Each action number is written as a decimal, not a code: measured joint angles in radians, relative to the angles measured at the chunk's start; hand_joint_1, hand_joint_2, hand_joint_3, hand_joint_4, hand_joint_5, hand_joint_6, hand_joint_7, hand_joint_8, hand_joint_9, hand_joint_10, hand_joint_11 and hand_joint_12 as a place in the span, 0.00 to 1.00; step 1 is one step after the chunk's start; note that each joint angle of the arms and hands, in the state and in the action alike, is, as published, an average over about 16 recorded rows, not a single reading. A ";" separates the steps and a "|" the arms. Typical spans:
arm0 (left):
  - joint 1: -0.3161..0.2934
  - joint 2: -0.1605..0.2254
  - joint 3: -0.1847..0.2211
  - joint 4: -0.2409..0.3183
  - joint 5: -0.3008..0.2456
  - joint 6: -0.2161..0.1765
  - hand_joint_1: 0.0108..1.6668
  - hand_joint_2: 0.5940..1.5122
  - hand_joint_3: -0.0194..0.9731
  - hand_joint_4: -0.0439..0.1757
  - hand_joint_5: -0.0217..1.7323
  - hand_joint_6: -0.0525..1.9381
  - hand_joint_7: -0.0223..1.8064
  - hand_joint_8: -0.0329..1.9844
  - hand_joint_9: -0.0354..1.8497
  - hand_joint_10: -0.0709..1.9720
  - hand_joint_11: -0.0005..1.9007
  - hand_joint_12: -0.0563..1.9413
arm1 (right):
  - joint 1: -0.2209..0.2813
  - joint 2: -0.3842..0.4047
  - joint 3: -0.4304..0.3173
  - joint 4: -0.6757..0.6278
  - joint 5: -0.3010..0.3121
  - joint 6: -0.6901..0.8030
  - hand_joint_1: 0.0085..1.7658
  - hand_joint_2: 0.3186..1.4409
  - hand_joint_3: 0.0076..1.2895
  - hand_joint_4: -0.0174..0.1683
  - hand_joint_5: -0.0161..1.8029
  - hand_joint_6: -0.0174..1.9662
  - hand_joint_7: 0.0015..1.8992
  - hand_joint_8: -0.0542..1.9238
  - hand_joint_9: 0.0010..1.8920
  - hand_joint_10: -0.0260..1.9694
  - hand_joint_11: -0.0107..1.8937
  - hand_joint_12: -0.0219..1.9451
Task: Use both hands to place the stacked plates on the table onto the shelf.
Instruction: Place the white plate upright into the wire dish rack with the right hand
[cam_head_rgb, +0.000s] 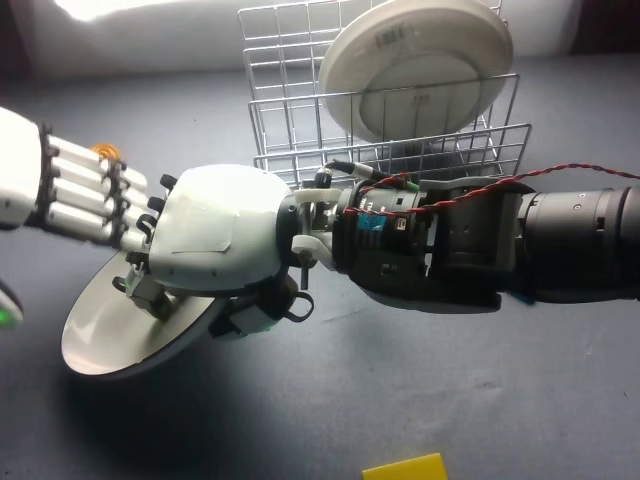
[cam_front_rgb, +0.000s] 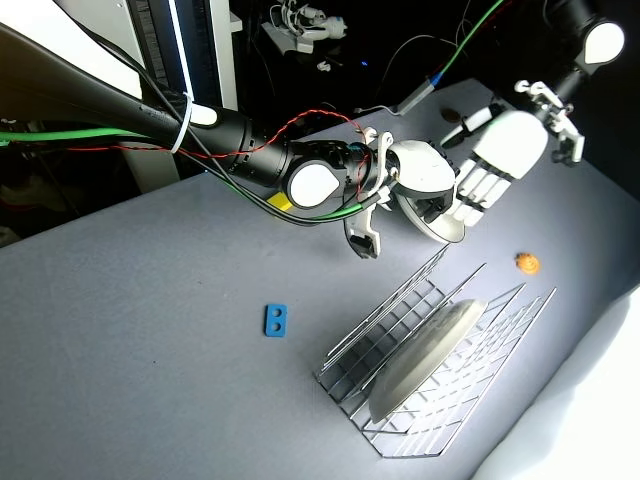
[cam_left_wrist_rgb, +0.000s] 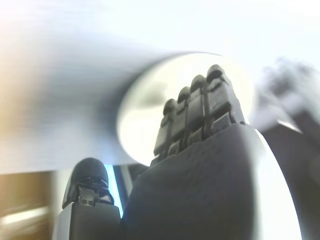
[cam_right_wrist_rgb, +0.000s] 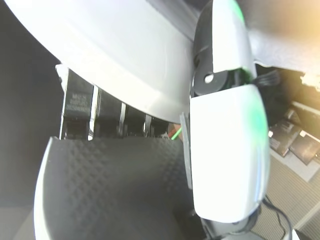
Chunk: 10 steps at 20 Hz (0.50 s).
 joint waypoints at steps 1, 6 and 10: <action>-0.015 -0.001 0.006 -0.002 -0.001 -0.006 0.00 0.64 0.04 0.21 0.02 0.03 0.02 0.01 0.03 0.04 0.01 0.03 | 0.001 0.002 -0.002 0.006 -0.001 0.000 0.69 0.56 0.00 0.05 0.48 0.32 0.52 0.29 0.54 0.42 0.49 0.56; -0.082 0.000 0.028 -0.017 -0.002 -0.033 0.00 0.63 0.04 0.21 0.02 0.03 0.02 0.01 0.03 0.04 0.01 0.03 | 0.013 0.034 -0.042 0.045 -0.018 0.001 0.70 0.55 0.00 0.05 0.49 0.33 0.53 0.29 0.54 0.48 0.49 0.56; -0.121 0.007 0.037 -0.027 -0.002 -0.051 0.00 0.63 0.04 0.21 0.02 0.03 0.02 0.01 0.03 0.04 0.01 0.03 | 0.025 0.085 -0.112 0.077 -0.039 0.001 0.71 0.56 0.00 0.06 0.50 0.34 0.55 0.29 0.55 0.48 0.49 0.55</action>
